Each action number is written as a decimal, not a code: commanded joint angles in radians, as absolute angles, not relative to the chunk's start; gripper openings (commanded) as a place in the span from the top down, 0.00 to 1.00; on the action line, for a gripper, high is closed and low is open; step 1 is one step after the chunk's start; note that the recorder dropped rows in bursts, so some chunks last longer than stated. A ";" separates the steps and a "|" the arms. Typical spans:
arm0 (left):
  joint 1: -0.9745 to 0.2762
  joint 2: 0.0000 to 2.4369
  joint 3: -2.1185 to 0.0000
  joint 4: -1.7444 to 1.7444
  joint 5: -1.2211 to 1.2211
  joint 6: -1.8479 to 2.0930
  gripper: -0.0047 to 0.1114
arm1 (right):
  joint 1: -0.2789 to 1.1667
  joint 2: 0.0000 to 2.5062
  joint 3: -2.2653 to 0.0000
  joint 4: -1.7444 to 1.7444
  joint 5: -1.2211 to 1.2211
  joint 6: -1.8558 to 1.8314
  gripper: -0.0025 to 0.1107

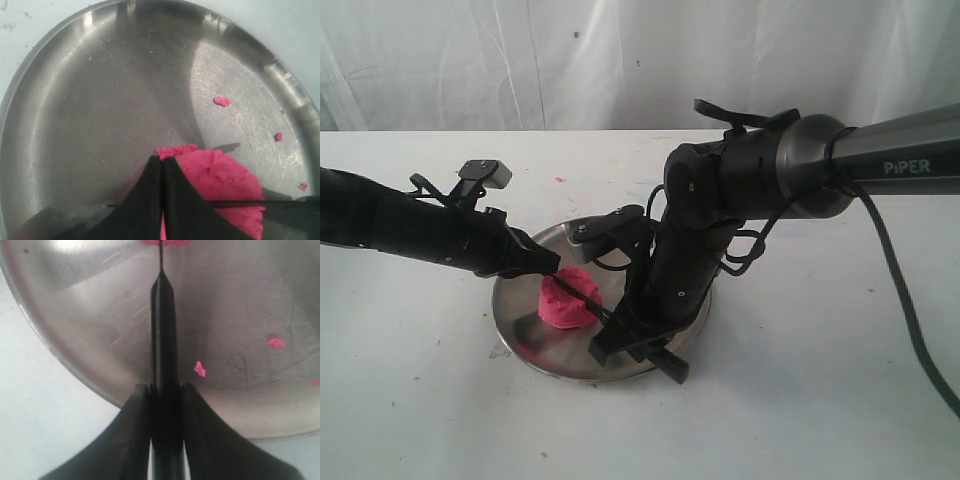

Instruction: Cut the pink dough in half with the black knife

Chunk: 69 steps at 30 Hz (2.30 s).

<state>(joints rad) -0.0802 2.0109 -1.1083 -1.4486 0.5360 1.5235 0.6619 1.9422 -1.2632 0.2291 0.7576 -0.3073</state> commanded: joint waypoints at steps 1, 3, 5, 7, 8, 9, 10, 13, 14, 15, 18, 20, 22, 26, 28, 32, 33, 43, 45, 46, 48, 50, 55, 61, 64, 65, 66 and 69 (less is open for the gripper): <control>-0.085 2.015 -1.107 -1.447 0.543 1.521 0.96 | 0.663 1.942 -1.270 0.235 0.748 -0.308 0.98; -0.085 2.015 -1.107 -1.447 0.543 1.521 0.96 | 0.663 1.933 -1.270 0.238 0.748 -0.308 0.98; -0.085 2.015 -1.107 -1.447 0.543 1.521 0.96 | 0.663 1.922 -1.270 0.238 0.744 -0.308 0.98; -0.085 2.015 -1.107 -1.447 0.543 1.521 0.96 | 0.663 1.915 -1.270 0.238 0.742 -0.308 0.98; -0.085 2.015 -1.107 -1.447 0.543 1.521 0.96 | 0.663 1.915 -1.270 0.241 0.742 -0.308 0.98; -0.085 2.015 -1.107 -1.447 0.543 1.521 0.96 | 0.663 1.915 -1.270 0.248 0.742 -0.308 0.98; -0.085 2.015 -1.107 -1.447 0.543 1.521 0.96 | 0.663 1.915 -1.270 0.253 0.742 -0.308 0.98; -0.085 2.015 -1.107 -1.447 0.543 1.521 0.96 | 0.663 1.919 -1.270 0.277 0.734 -0.313 0.98; -0.085 2.015 -1.107 -1.447 0.543 1.521 0.96 | 0.663 1.919 -1.270 0.277 0.731 -0.313 0.98; -0.082 2.013 -1.107 -1.445 0.542 1.522 0.96 | 0.663 1.919 -1.270 0.277 0.729 -0.313 0.98; -0.067 1.984 -1.117 -1.427 0.517 1.520 0.96 | 0.663 1.919 -1.270 0.277 0.734 -0.313 0.98; -0.047 1.954 -1.119 -1.426 0.515 1.520 0.96 | 0.663 1.919 -1.270 0.277 0.736 -0.313 0.98; -0.032 1.926 -1.119 -1.433 0.520 1.518 0.96 | 0.663 1.919 -1.270 0.277 0.736 -0.313 0.98; -0.015 1.891 -1.117 -1.425 0.527 1.514 0.96 | 0.663 1.919 -1.270 0.277 0.733 -0.313 0.98; -0.015 1.891 -1.117 -1.422 0.555 1.495 0.96 | 0.663 1.919 -1.270 0.277 0.733 -0.313 0.98; -0.015 1.913 -1.117 -1.408 0.581 1.495 0.96 | 0.663 1.919 -1.270 0.277 0.733 -0.313 0.98; -0.015 1.919 -1.117 -1.402 0.581 1.495 0.96 | 0.663 1.919 -1.270 0.277 0.733 -0.313 0.98; -0.015 1.983 -1.117 -1.409 0.599 1.492 0.96 | 0.663 1.919 -1.270 0.275 0.731 -0.314 0.98; -0.015 1.984 -1.117 -1.429 0.600 1.496 0.96 | 0.663 1.919 -1.270 0.275 0.731 -0.314 0.98; -0.015 1.984 -1.117 -1.440 0.605 1.496 0.96 | 0.663 1.919 -1.270 0.275 0.731 -0.317 0.98; -0.015 1.984 -1.117 -1.453 0.605 1.504 0.96 | 0.663 1.919 -1.270 0.273 0.731 -0.318 0.98; -0.015 1.984 -1.117 -1.453 0.605 1.506 0.96 | 0.663 1.919 -1.270 0.273 0.731 -0.318 0.98; -0.015 1.989 -1.117 -1.464 0.598 1.525 0.96 | 0.663 1.919 -1.270 0.273 0.727 -0.318 0.98; -0.015 2.035 -1.117 -1.464 0.599 1.525 0.96 | 0.663 1.919 -1.270 0.273 0.727 -0.318 0.98; -0.015 2.056 -1.117 -1.468 0.605 1.527 0.96 | 0.663 1.919 -1.270 0.273 0.727 -0.318 0.98; -0.015 2.061 -1.117 -1.468 0.607 1.528 0.96 | 0.663 1.919 -1.270 0.273 0.727 -0.318 0.98; -0.015 2.067 -1.117 -1.469 0.607 1.536 0.96 | 0.663 1.919 -1.270 0.273 0.727 -0.320 0.98; -0.015 2.068 -1.118 -1.474 0.607 1.548 0.96 | 0.663 1.919 -1.270 0.273 0.725 -0.320 0.98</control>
